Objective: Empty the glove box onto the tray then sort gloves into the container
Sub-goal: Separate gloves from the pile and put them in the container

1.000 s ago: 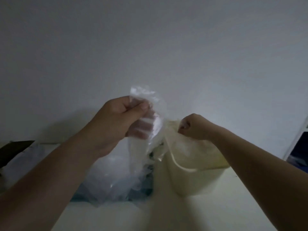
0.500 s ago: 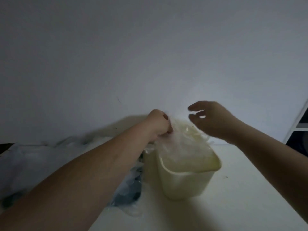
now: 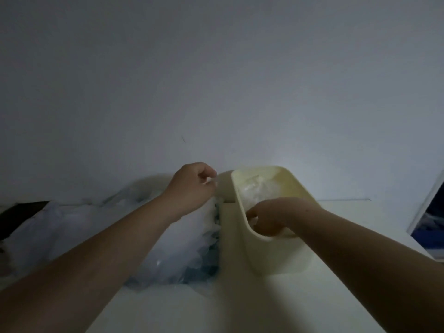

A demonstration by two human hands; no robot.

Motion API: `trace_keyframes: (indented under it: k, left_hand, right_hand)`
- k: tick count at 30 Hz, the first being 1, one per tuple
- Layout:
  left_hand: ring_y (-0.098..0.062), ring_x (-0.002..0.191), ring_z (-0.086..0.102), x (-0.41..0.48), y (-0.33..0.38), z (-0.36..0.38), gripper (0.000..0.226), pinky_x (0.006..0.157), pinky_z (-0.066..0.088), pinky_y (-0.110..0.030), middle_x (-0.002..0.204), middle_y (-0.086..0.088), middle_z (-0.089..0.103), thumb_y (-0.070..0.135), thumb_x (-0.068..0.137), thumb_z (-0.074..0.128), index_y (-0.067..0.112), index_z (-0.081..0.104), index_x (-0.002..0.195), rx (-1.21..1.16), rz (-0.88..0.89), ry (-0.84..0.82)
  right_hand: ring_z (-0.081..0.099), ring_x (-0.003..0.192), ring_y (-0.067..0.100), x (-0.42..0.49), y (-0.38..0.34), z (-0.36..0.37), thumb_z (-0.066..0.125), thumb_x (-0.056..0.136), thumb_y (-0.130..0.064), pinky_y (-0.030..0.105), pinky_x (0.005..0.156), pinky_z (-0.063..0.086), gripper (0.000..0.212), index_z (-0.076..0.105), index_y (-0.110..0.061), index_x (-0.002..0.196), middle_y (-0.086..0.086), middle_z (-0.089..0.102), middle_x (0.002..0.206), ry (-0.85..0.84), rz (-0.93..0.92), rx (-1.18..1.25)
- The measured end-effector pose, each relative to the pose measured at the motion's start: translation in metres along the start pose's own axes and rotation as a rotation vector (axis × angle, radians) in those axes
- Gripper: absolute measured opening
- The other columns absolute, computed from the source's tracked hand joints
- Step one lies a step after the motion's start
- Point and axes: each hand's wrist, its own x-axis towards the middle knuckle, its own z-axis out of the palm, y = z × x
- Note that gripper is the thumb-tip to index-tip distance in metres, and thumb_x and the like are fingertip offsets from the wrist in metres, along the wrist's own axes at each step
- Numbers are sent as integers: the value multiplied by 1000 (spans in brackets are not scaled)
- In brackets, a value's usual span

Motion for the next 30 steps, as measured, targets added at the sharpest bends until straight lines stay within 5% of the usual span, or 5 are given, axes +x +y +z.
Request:
trace_keyframes:
  k: [7,11,17,24,30]
  left_hand:
    - [-20,127,58,-37,-81,-43,40,108,45,-30,147,3,57,32,101,62,24,59,139,543,-124,-162]
    - [-23,103,69,-54,-111,-48,29,91,55,-33,120,-4,73,33,98,62,17,70,121,604,-108,-167]
    - [-13,82,70,-61,-117,-51,11,82,58,-31,90,8,77,28,95,70,25,80,94,474,3,-21]
    - [3,65,64,-76,-85,-97,16,62,46,-10,71,16,73,26,93,74,21,79,79,-82,-107,157]
    - [-24,74,74,-90,-74,-116,12,64,58,-31,81,-12,77,13,92,73,12,82,85,-499,-252,-155]
  right_hand:
    - [51,137,26,-36,-14,-35,47,106,-34,36,113,41,48,50,-15,150,6,50,153,127,63,-6]
    - [60,124,26,-57,-38,-53,51,99,-27,40,101,49,43,54,-22,142,2,59,140,346,106,-19]
    - [60,124,23,-42,-98,-42,56,98,-27,37,105,49,37,61,-30,135,-4,61,141,542,-156,287]
    - [-15,156,6,-16,-140,-13,85,75,-54,46,126,6,117,4,-52,159,-24,-10,169,440,-456,523]
    - [37,139,-11,-15,-134,-14,91,56,-62,38,124,32,103,45,-49,147,-35,47,145,492,-569,708]
